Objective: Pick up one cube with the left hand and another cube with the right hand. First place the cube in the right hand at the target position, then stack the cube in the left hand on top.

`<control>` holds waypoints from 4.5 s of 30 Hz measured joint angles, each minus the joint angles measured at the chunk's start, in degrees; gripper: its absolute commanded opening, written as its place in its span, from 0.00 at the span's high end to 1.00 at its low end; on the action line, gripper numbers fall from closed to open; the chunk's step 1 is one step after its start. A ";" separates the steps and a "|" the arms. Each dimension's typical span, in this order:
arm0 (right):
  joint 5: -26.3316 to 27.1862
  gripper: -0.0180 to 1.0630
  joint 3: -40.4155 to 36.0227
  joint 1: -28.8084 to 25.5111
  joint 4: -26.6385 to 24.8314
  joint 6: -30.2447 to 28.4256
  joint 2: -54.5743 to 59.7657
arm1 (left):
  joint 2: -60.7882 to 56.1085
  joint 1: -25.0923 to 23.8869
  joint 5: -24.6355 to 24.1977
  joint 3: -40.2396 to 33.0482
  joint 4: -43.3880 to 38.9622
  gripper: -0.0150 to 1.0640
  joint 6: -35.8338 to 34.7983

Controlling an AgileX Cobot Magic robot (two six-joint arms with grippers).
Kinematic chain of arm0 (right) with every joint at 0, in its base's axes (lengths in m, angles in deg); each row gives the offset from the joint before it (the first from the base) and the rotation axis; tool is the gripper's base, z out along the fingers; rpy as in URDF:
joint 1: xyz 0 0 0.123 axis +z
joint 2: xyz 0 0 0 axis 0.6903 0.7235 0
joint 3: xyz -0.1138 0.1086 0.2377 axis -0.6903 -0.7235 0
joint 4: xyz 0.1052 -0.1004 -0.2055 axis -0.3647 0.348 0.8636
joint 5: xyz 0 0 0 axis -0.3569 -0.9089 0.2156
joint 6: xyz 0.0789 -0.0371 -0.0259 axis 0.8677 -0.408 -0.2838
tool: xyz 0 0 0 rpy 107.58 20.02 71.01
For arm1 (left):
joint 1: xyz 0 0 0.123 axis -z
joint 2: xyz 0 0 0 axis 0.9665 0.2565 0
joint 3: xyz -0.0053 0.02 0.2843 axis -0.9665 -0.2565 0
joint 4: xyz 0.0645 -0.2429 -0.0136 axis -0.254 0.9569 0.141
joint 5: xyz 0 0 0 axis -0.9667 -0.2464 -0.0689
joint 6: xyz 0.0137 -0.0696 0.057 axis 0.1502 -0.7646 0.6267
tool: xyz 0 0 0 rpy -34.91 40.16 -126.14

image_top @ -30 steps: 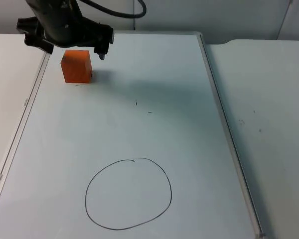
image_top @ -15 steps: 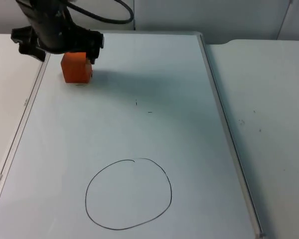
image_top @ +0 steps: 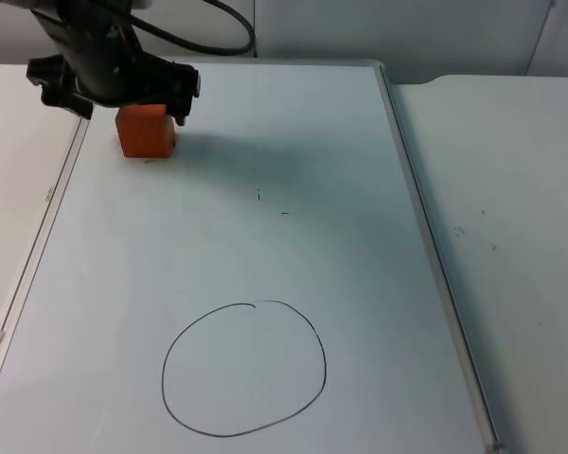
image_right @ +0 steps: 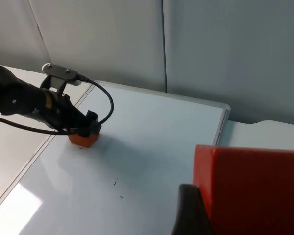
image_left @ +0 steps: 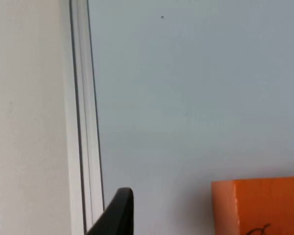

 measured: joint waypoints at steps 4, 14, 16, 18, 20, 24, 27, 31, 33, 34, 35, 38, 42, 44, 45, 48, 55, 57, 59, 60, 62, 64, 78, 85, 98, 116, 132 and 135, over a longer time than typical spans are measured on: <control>0.00 0.99 0.00 0.00 0.00 0.00 0.00 | 0.10 0.00 0.35 0.00 0.23 0.08 0.11; 0.18 0.99 0.00 0.00 0.00 0.00 0.00 | 1.69 0.00 0.60 0.00 0.47 0.21 0.11; 0.67 0.99 0.00 0.00 0.00 0.00 0.00 | 2.26 0.00 0.23 0.00 0.69 0.30 0.11; 0.80 0.99 0.00 0.00 0.00 0.00 0.00 | 2.38 0.00 0.11 0.00 0.83 0.39 0.11; 0.93 0.99 0.00 0.00 0.00 0.00 0.00 | 2.25 0.00 -0.39 0.00 0.94 0.63 0.24; 1.05 0.99 0.00 0.00 0.00 0.00 0.00 | 0.76 0.00 -1.05 0.00 1.04 0.77 0.24; 1.05 0.99 0.00 0.00 0.00 0.00 0.00 | -1.40 0.00 -1.80 0.00 1.04 0.77 0.33; 1.15 0.99 0.00 0.00 0.00 0.00 0.00 | -6.50 0.23 -4.51 0.00 1.17 0.77 0.33; 1.26 0.99 0.00 0.00 0.00 0.00 0.00 | -10.55 0.90 -7.06 0.00 1.30 0.77 1.09; 1.50 0.99 0.00 -0.12 -0.06 -0.11 0.10 | -12.99 1.41 -8.13 0.00 1.71 0.77 2.25; 1.50 0.99 0.00 -0.12 -0.06 -0.11 0.12 | -16.35 2.56 -9.89 0.00 4.52 0.77 5.81; 1.50 0.99 0.00 -0.12 -0.06 -0.11 0.12 | -22.10 4.73 -11.85 0.00 7.49 0.77 9.97; 1.50 0.99 0.00 -0.12 -0.06 -0.11 0.34 | -29.08 8.68 -12.97 0.00 8.42 0.77 11.98; 1.23 0.99 0.00 -0.12 -0.06 -0.11 0.73 | -34.11 12.04 -13.59 0.00 8.08 0.77 13.17; 1.22 0.99 0.00 -0.12 -0.06 -0.11 1.08 | -36.13 13.49 -14.34 0.00 7.05 0.77 13.45; 1.13 0.99 0.00 -0.12 -0.06 -0.11 1.70 | -41.01 17.31 -17.21 0.00 4.11 0.77 13.69; 0.89 0.99 -0.08 -0.12 -0.06 -0.58 2.50 | -55.99 23.87 -27.76 -0.49 -0.61 0.77 16.09; 0.60 0.99 -0.08 -0.12 -0.06 -0.72 2.50 | -58.10 24.09 -28.21 -1.44 -0.48 0.77 17.02; 0.39 0.99 -0.08 -0.12 -0.06 -1.02 2.50 | -63.69 24.46 -27.77 -6.09 1.13 0.77 18.95; 0.28 0.99 -0.08 -0.12 -0.06 -1.30 2.50 | -66.21 24.46 -26.96 -9.61 2.18 0.77 19.68; 0.17 0.99 -0.08 -0.12 -0.06 -1.59 2.50 | -68.84 24.46 -25.97 -13.01 2.99 0.77 19.95; 0.17 0.99 -0.08 -0.12 -0.32 -2.01 2.50 | -77.08 24.46 -22.71 -23.91 4.76 0.77 20.55; -1.41 0.99 -1.92 -0.12 -1.35 -2.88 2.50 | -107.86 24.55 -14.07 -63.57 6.85 0.77 19.95; -2.52 0.99 -5.75 -0.12 -1.35 -3.78 2.71 | -113.75 24.55 -12.61 -67.27 6.73 0.77 19.85; -3.43 0.99 -5.74 11.27 -3.14 -6.66 16.74 | -113.76 24.55 -11.75 -67.41 6.51 0.77 18.39; 9.63 0.99 0.56 33.16 10.41 10.81 53.32 | -113.86 24.55 -10.27 -69.40 6.41 0.77 18.39; 19.81 0.99 2.03 33.79 10.40 12.38 68.33 | -113.86 24.55 -10.13 -69.91 6.41 0.77 18.39; 22.14 0.99 2.18 33.79 10.40 12.41 69.06 | -113.86 24.55 -10.13 -69.91 6.41 0.77 18.39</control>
